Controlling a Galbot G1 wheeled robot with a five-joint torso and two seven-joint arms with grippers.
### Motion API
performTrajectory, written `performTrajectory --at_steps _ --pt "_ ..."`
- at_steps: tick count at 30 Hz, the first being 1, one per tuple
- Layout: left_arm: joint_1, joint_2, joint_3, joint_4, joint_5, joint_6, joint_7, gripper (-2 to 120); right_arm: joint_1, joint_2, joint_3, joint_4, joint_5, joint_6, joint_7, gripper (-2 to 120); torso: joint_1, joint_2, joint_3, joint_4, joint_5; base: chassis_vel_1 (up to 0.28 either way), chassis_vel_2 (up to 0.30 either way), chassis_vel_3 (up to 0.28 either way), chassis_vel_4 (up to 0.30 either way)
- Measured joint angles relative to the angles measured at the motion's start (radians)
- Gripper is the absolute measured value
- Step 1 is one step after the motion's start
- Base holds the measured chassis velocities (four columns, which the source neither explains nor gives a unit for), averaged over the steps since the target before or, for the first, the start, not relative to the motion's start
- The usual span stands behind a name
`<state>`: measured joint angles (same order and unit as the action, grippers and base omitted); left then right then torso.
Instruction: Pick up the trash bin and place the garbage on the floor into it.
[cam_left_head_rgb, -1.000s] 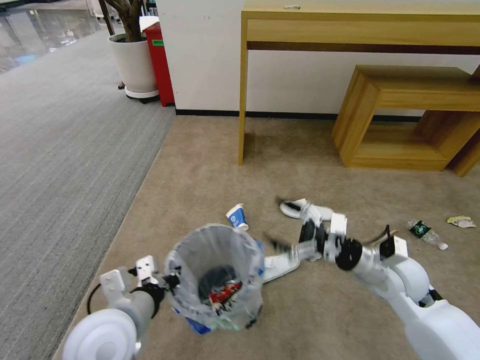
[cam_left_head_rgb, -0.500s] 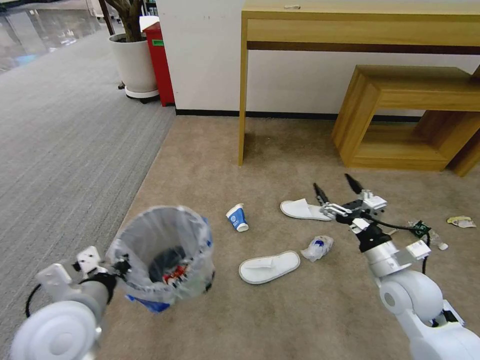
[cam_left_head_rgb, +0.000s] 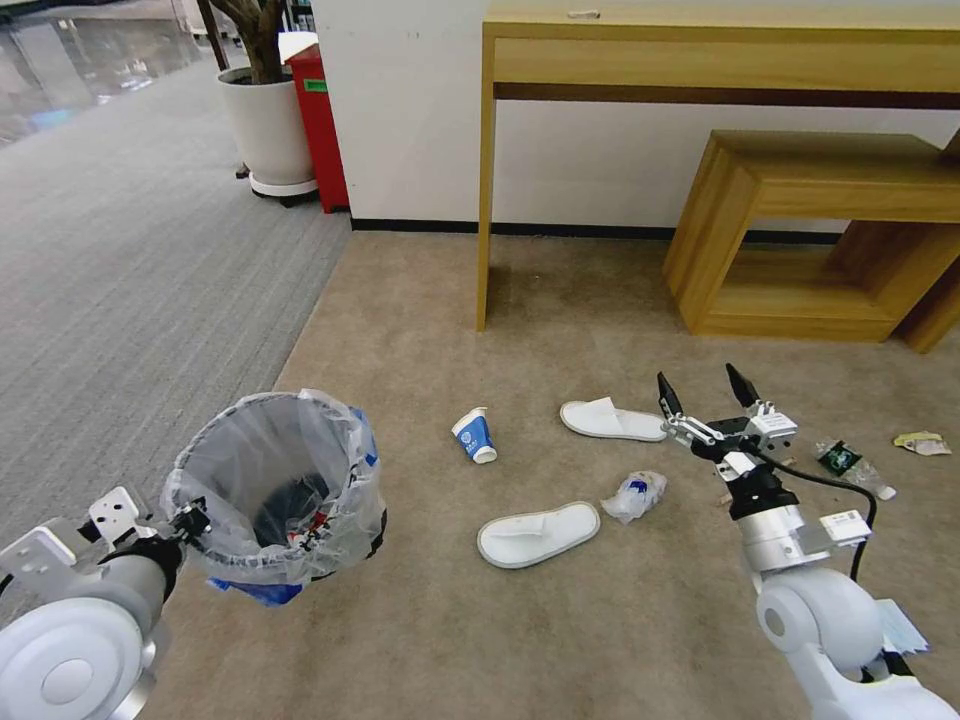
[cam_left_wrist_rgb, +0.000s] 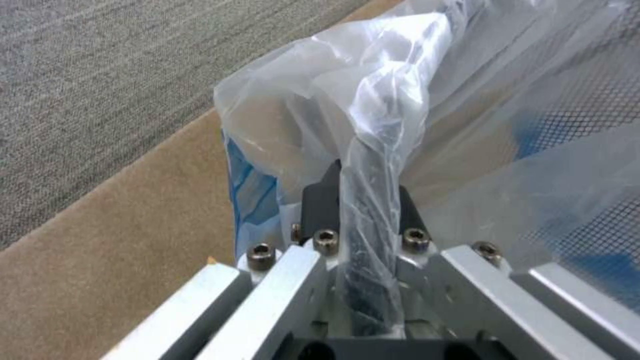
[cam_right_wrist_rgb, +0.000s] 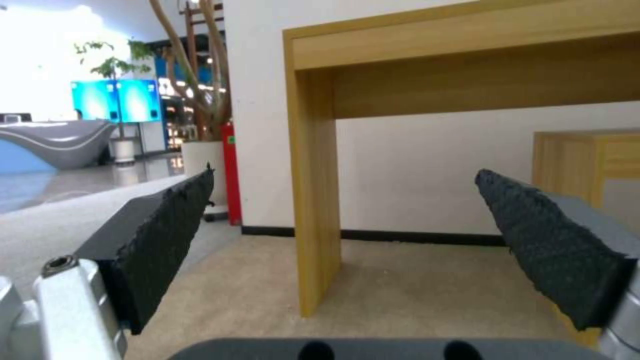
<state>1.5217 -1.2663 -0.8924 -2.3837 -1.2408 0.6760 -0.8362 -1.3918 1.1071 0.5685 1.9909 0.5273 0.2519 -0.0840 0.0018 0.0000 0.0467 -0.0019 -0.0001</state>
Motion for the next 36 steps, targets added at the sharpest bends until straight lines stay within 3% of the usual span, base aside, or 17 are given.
performTrajectory --at_steps 24,32,36 --pt "0.0 -0.013 0.026 -0.006 0.021 -0.002 0.022 1 0.008 -0.023 -0.026 -0.025 -0.018 0.017 0.01 100 0.0 0.0 0.0 0.0 0.0002 -0.094 0.093 0.093 -0.094" --pt "0.001 -0.016 0.03 -0.008 0.022 -0.002 0.022 1 0.009 -0.065 -0.06 -0.009 -0.059 -0.062 0.023 100 0.0 0.0 0.0 0.0 0.0001 0.0 0.0 0.0 0.0" --pt "0.001 -0.02 0.034 -0.01 0.027 -0.002 0.022 1 0.025 -0.105 -0.078 -0.027 -0.124 -0.183 -0.066 100 0.0 0.0 0.0 0.0 0.0002 0.0 0.0 0.0 0.0"
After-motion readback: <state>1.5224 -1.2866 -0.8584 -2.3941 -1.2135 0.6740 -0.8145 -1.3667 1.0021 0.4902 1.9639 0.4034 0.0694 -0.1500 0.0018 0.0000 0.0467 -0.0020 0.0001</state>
